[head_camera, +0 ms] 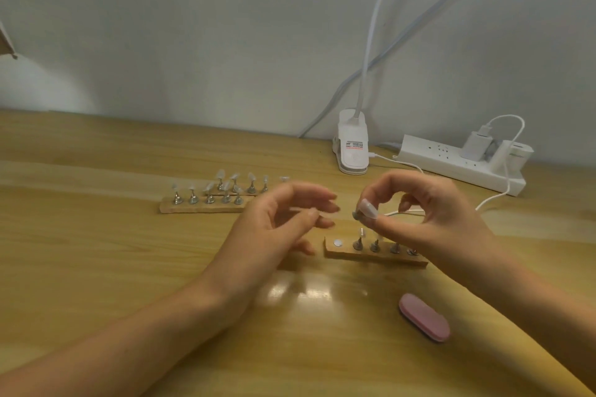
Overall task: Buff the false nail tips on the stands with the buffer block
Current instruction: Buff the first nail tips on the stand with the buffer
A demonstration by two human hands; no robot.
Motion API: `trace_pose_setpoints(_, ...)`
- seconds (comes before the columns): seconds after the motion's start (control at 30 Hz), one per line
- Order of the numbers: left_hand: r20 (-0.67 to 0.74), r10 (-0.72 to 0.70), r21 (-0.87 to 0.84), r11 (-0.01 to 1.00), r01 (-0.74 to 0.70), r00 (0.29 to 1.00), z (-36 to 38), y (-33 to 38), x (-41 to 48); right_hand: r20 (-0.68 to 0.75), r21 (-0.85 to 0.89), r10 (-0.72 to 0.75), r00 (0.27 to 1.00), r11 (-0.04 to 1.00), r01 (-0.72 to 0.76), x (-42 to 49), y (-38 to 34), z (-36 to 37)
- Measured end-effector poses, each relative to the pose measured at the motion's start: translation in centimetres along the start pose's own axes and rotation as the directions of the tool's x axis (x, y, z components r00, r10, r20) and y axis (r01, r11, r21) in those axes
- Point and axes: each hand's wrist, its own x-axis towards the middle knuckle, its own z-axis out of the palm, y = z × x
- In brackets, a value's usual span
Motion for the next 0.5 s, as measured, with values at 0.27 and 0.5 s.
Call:
trace_pose_setpoints(0.27, 0.175, 0.021, 0.678, 0.722, -0.136, 0.984, 0.0, -0.7, 1.8, 0.095, -0.24, 0.133, 0.987, 0.965, -0.107, 1.1, 0.2, 2.1)
trace_pose_setpoints(0.5, 0.161, 0.081, 0.68, 0.713, -0.17, 0.984, 0.4, -0.7, 2.0, 0.067, -0.36, 0.146, 0.987, 0.926, -0.113, 1.4, 0.3, 2.1)
